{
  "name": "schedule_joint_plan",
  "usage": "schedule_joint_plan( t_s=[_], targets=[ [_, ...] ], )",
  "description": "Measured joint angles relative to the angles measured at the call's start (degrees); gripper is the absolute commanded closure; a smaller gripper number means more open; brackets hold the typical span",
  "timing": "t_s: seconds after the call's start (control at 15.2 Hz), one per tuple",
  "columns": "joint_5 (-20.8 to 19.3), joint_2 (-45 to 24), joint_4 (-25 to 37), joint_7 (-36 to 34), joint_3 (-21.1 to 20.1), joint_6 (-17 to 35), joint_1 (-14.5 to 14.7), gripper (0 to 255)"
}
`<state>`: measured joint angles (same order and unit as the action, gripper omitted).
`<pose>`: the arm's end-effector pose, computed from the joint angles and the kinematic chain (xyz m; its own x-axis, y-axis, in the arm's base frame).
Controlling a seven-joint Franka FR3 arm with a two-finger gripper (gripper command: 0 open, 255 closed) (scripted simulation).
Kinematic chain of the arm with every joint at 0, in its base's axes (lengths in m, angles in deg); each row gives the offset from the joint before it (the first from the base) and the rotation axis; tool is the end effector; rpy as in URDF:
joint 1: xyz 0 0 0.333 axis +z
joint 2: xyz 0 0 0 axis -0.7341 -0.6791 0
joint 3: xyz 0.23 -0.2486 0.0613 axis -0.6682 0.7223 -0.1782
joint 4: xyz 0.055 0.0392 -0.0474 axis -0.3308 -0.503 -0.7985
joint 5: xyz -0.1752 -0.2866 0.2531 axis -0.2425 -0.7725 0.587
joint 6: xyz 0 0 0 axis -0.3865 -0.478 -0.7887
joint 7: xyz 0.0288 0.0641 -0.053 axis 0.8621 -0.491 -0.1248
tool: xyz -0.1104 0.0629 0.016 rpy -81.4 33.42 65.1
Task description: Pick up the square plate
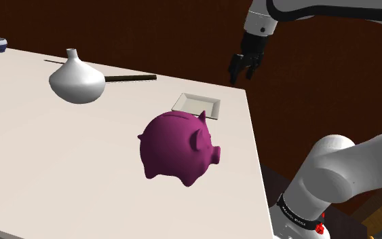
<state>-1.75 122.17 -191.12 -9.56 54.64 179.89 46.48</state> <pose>0.3413 -0.0185 0.6179 0.9857 -0.1128 0.1253 -0.1228 -0.9896 0.0751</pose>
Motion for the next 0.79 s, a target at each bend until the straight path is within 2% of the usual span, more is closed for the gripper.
schedule_joint_plan(
  t_s=[0.2, 0.4, 0.79],
  targets=[
    [-0.1, -2.7, 1.1, 3.8, 2.0, 1.0, 0.8, 0],
    [0.3, -9.0, 3.5, 12.6, 6.2, 3.3, 2.8, 0],
    [3.8, -24.4, 12.9, 32.3, 13.2, 4.9, 6.9, 0]
  ],
)
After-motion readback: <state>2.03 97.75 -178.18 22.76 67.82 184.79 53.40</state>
